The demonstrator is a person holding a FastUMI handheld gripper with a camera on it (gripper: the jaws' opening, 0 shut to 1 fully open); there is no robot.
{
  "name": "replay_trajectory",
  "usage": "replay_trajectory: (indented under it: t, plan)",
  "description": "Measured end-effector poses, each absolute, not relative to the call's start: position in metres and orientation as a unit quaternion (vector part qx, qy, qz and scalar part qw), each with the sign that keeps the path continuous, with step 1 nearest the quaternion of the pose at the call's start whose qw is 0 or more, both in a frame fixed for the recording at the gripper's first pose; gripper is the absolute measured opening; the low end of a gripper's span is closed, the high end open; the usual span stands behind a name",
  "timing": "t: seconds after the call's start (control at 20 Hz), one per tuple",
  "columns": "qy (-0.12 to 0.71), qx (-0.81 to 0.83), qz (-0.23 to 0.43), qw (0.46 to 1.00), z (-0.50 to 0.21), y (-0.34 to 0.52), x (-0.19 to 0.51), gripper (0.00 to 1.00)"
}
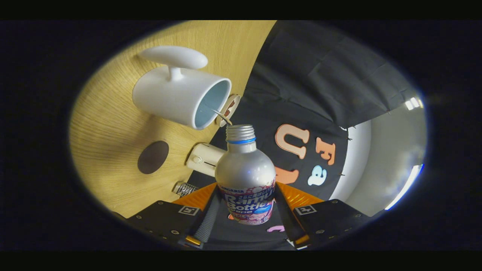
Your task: Take the bottle from table, then pour the juice into the cup, finally place the bottle on the coaster
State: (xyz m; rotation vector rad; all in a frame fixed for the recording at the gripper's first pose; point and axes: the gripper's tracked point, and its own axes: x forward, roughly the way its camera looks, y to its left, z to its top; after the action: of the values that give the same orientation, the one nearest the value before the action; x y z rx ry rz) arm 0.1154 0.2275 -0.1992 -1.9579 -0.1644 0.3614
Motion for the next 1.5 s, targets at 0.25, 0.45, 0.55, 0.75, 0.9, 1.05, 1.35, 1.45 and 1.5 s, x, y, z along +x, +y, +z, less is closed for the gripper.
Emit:
replay_trajectory:
  t: [0.25, 0.45, 0.55, 0.75, 0.9, 1.05, 1.35, 1.45, 1.5]
  plan:
    - [-0.078, -0.829, 0.155, 0.532, -0.197, 0.234, 0.114, 0.77]
    - [-0.082, -0.832, 0.158, 0.525, -0.197, 0.234, 0.116, 0.77]
    - [-0.080, -0.832, 0.161, 0.525, -0.201, 0.234, 0.117, 0.77]
    - [-0.078, -0.830, 0.165, 0.527, -0.203, 0.234, 0.115, 0.77]
    - [-0.064, -0.820, 0.173, 0.542, -0.209, 0.232, 0.113, 0.77]
    - [-0.016, -0.778, 0.193, 0.597, -0.227, 0.225, 0.111, 0.77]
    - [0.042, -0.669, 0.218, 0.709, -0.230, 0.236, 0.106, 0.77]
    - [0.055, -0.634, 0.217, 0.741, -0.227, 0.237, 0.109, 0.77]
    - [0.062, -0.612, 0.211, 0.760, -0.227, 0.235, 0.112, 0.77]
